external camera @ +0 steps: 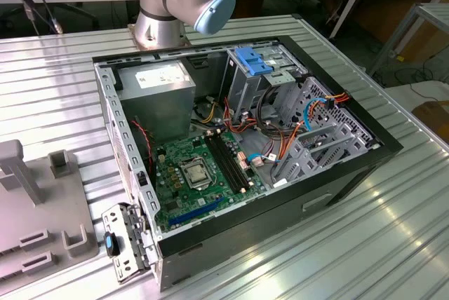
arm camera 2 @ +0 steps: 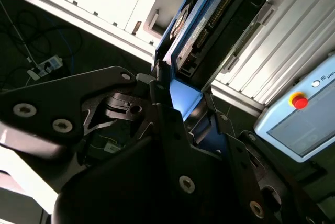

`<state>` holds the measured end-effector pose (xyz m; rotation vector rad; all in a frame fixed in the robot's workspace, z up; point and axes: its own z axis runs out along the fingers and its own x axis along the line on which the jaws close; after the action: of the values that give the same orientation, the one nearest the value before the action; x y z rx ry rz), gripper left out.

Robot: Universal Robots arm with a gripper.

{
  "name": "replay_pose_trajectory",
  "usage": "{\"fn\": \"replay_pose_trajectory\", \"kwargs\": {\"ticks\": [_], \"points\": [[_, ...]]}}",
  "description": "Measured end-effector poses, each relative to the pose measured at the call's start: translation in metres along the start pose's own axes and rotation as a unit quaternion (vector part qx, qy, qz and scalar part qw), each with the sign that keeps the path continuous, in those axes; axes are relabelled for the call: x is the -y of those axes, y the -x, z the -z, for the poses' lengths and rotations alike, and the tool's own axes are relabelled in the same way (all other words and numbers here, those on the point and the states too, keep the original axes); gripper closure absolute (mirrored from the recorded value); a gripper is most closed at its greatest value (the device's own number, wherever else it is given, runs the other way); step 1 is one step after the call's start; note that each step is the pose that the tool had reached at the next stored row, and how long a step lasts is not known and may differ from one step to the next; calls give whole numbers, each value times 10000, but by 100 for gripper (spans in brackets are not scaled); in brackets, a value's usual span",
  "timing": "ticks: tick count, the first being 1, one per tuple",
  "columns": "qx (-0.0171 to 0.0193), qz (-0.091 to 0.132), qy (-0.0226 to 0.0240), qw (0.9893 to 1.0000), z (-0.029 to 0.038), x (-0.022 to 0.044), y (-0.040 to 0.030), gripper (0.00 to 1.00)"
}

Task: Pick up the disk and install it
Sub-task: 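Pick up the disk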

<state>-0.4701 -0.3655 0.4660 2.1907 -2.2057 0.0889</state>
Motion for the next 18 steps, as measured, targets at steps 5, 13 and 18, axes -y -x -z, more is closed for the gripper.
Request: {"fn": "replay_pose_trajectory", "kwargs": {"ticks": [5,13,18], "points": [[0,0,0,10000,155,3,-10,63],[0,0,0,10000,365,7,-23,63],[0,0,0,10000,494,9,-31,63]]}}
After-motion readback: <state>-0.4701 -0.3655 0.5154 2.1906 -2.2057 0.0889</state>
